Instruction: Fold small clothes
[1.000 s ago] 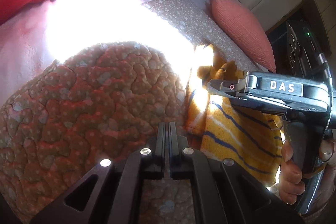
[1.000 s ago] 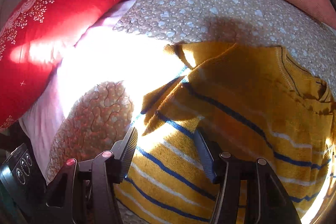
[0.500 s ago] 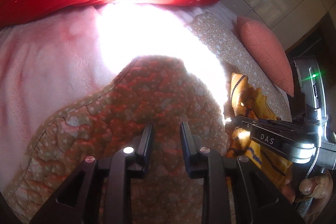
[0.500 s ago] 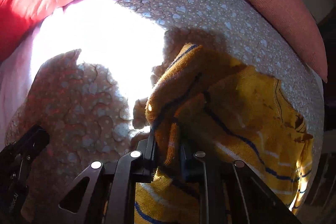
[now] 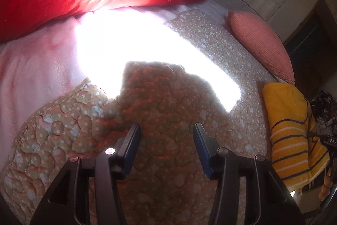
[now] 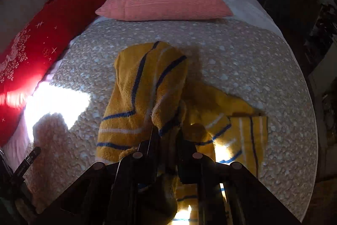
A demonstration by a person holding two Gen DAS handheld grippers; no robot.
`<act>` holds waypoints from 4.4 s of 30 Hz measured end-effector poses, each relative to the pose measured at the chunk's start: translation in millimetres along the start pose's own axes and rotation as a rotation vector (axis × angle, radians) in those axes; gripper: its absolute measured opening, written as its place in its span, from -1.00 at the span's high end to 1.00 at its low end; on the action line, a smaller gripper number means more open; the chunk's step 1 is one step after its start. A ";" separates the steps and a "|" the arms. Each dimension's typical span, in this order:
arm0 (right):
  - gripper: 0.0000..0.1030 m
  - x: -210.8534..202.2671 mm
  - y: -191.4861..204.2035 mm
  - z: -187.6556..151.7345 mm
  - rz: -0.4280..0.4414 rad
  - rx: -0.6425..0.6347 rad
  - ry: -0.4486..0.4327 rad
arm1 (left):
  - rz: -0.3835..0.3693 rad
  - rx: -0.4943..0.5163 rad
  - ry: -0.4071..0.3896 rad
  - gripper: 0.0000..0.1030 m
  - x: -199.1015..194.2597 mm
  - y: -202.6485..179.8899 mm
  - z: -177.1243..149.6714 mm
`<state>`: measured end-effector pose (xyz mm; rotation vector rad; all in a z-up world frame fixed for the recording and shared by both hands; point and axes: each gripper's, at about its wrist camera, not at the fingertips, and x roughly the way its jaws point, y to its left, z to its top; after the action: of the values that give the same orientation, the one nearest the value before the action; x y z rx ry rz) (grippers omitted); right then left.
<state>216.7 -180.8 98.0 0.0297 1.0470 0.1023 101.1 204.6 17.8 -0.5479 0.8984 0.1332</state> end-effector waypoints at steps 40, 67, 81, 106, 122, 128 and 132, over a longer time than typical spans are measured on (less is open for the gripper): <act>0.74 28.4 -103.6 -68.4 -0.111 0.219 0.067 | -0.101 0.192 0.006 -0.04 -0.5 -65.4 -32.0; -0.55 -30.6 -139.4 -120.3 0.225 0.273 -0.224 | -0.301 0.481 0.178 -0.51 35.2 -241.7 -72.7; -0.19 54.9 -143.0 -87.7 0.438 0.401 -0.105 | -0.493 0.416 0.347 -0.52 87.7 -263.0 -86.6; -0.27 -46.3 -52.8 -99.5 0.293 0.145 -0.336 | -0.096 0.481 0.029 -0.42 -57.0 -158.5 -113.6; -0.47 -83.3 -48.2 -202.4 0.152 0.161 -0.310 | 0.032 0.379 -0.578 -1.00 -236.7 -114.3 -151.4; -0.67 -136.1 -32.4 -270.2 0.007 0.084 -0.421 | 0.154 0.408 -0.681 -1.00 -273.4 -131.8 -175.7; -0.78 -160.0 -20.0 -295.8 -0.033 0.060 -0.478 | 0.162 0.378 -0.719 -1.00 -294.2 -136.7 -188.7</act>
<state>-117.3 -223.6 86.6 0.0867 0.5724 0.0310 -170.4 26.0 205.6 -0.0502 0.2474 0.2786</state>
